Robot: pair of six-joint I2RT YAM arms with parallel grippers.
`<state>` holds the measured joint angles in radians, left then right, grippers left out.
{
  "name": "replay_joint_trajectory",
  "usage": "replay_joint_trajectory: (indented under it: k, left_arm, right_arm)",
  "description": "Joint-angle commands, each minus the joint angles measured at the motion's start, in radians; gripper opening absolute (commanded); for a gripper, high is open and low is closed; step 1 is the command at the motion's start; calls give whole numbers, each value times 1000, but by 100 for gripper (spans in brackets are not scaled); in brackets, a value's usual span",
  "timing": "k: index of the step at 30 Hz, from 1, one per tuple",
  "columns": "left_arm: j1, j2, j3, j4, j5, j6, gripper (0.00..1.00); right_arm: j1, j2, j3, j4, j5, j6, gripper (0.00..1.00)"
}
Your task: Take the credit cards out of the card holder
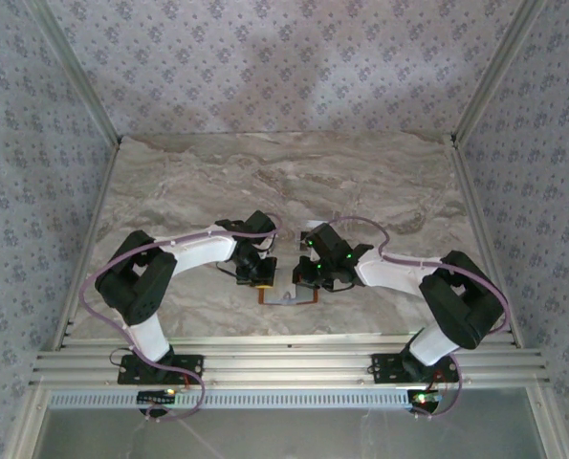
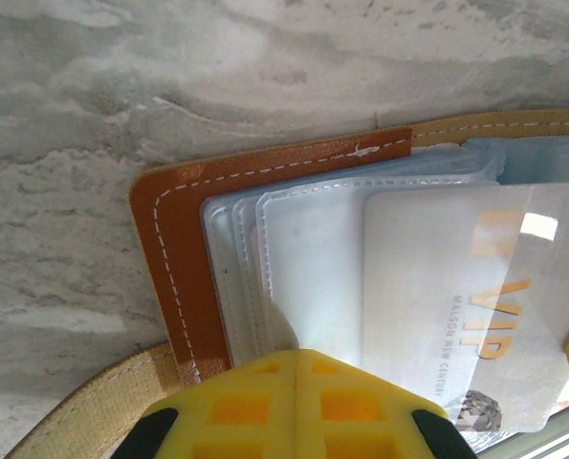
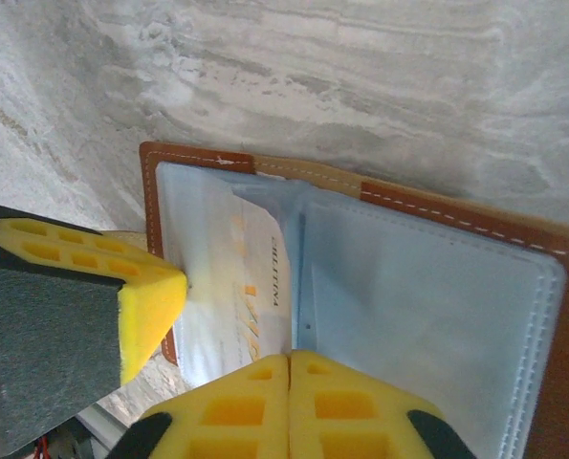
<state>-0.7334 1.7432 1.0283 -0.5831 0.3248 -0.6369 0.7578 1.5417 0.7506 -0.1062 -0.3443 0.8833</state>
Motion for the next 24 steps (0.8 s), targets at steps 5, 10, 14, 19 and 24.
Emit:
replay_joint_trajectory:
  k: [5,10,14,19,24]
  left_arm:
    - [-3,30,-10,-33,-38,7,6]
    - [-4,32,-10,-34,-37,7,6]
    - [-4,32,-13,-31,-36,7,6]
    - [-4,33,-13,-32,-35,9,5]
    - [-3,35,-10,-33,-35,10,5]
  right_arm:
    - [20,23,32,44,-52,5,14]
    - [20,44,29,86,-77,21,14]
    - [21,62,26,120,-103,34,14]
    - [22,84,27,147,-127,47,13]
    - [20,64,26,97,-83,41,6]
